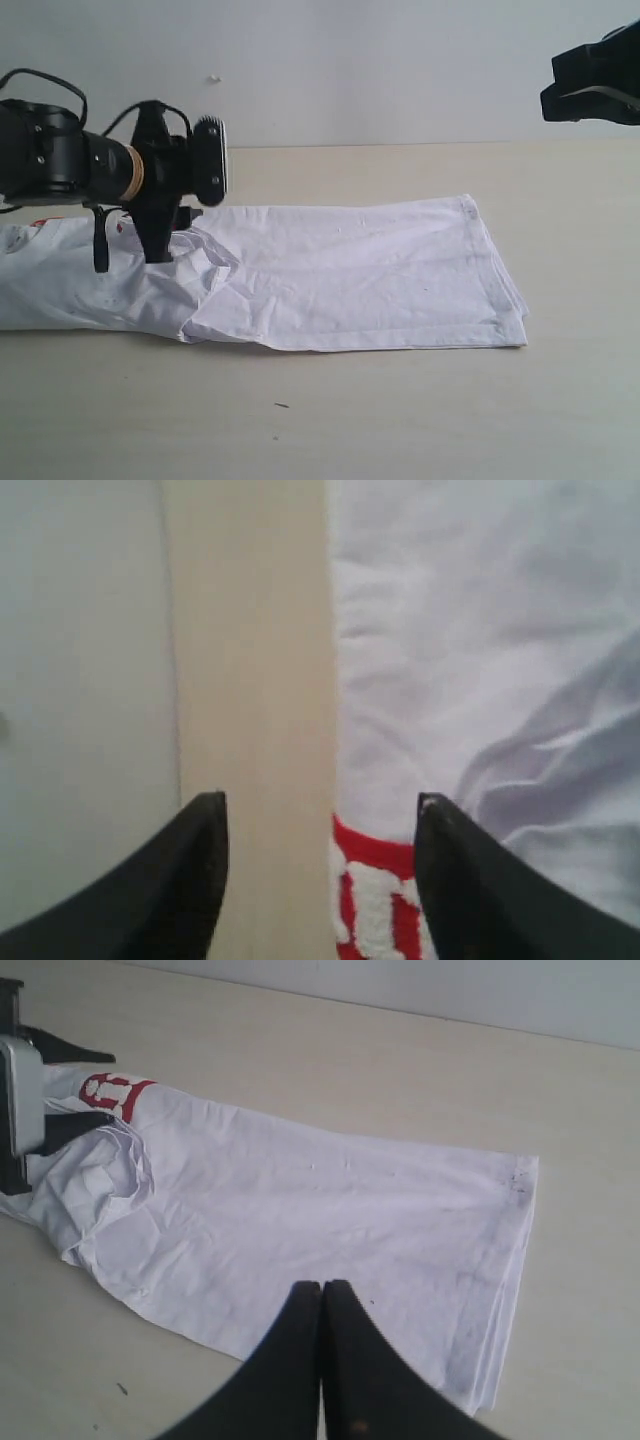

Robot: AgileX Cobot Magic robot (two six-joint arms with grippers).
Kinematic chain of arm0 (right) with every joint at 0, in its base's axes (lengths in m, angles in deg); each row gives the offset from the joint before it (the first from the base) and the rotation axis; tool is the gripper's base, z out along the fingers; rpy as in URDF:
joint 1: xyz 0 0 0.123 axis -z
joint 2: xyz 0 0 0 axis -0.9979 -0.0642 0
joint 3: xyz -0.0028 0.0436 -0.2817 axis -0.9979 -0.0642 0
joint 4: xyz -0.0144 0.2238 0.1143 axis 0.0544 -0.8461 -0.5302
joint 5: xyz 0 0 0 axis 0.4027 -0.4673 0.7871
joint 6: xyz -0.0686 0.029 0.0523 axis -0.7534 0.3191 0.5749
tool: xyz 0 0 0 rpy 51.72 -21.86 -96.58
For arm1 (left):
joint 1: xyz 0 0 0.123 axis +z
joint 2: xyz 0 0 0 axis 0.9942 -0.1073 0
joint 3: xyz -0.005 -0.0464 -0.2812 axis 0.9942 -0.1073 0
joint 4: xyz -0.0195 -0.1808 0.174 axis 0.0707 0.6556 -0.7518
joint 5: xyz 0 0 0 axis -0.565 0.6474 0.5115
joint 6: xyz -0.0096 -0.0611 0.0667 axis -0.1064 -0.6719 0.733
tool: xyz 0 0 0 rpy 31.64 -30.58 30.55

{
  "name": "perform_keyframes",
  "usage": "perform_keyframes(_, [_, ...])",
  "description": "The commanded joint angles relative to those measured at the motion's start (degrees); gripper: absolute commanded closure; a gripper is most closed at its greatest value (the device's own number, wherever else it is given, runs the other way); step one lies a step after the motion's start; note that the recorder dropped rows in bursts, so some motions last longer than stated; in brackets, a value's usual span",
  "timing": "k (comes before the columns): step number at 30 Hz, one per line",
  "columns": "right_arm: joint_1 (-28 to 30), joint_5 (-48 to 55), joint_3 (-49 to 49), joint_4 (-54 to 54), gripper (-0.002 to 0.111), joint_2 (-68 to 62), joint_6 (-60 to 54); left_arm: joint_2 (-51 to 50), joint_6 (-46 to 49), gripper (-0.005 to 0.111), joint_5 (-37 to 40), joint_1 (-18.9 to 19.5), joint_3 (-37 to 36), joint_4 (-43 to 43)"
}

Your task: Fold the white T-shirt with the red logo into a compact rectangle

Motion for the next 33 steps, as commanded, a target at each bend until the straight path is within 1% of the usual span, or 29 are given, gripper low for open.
perform_keyframes(1, [0.2,-0.1,0.0,-0.3,0.108,0.9,-0.5,4.2,-19.1,0.052,5.1,0.1,0.7,0.4])
perform_keyframes(3, [0.2,-0.1,0.0,-0.3,0.108,1.6,-0.5,5.4,-27.7,0.056,9.6,0.1,0.7,2.5])
perform_keyframes(4, [0.2,-0.1,0.0,-0.3,0.108,2.1,-0.5,5.9,-29.4,0.060,12.1,0.1,0.7,5.2])
perform_keyframes(5, [0.2,-0.1,0.0,-0.3,0.108,2.5,-0.6,6.2,-29.1,0.066,14.1,0.1,0.7,8.9])
perform_keyframes(6, [0.2,-0.1,0.0,-0.3,0.108,3.0,-0.8,6.2,-27.6,0.074,16.3,0.1,0.7,12.6])
perform_keyframes(8, [0.2,-0.1,0.0,-0.3,0.108,3.6,-1.1,6.2,-21.5,0.094,19.2,0.1,0.2,20.6])
perform_keyframes(9, [0.2,-0.1,0.0,-0.3,0.108,3.7,-1.1,5.9,-16.7,0.105,20.4,0.1,0.1,25.9])
perform_keyframes(13, [0.2,0.1,0.0,-0.3,0.108,3.9,-1.1,4.7,3.8,0.107,25.6,0.1,0.0,47.4])
perform_keyframes(15, [0.2,0.3,0.0,-0.3,0.108,3.9,-1.1,3.9,12.2,0.107,27.6,0.1,0.0,54.9])
perform_keyframes(17, [0.2,0.5,0.0,-0.3,0.108,3.9,-1.2,3.0,13.1,0.107,28.0,0.1,0.0,56.0])
perform_keyframes(19, [0.2,0.5,0.0,-0.3,0.108,4.0,-1.2,1.9,11.8,0.107,26.0,0.4,0.0,55.8])
perform_keyframes(23, [0.2,0.5,0.0,-0.3,0.108,4.3,-1.2,-0.8,11.4,0.107,19.8,1.3,0.0,55.5])
perform_keyframes(26, [0.2,0.4,0.0,-0.3,0.108,4.3,-1.2,-3.2,11.4,0.107,13.5,2.8,0.1,54.6])
perform_keyframes(30, [0.2,0.4,0.0,-1.3,0.108,4.3,-1.7,-7.2,11.4,0.107,6.2,5.2,2.5,54.0])
perform_keyframes(33, [0.2,0.4,0.0,-1.7,0.108,4.3,-1.8,-10.3,11.4,0.107,3.0,6.3,5.6,53.9])
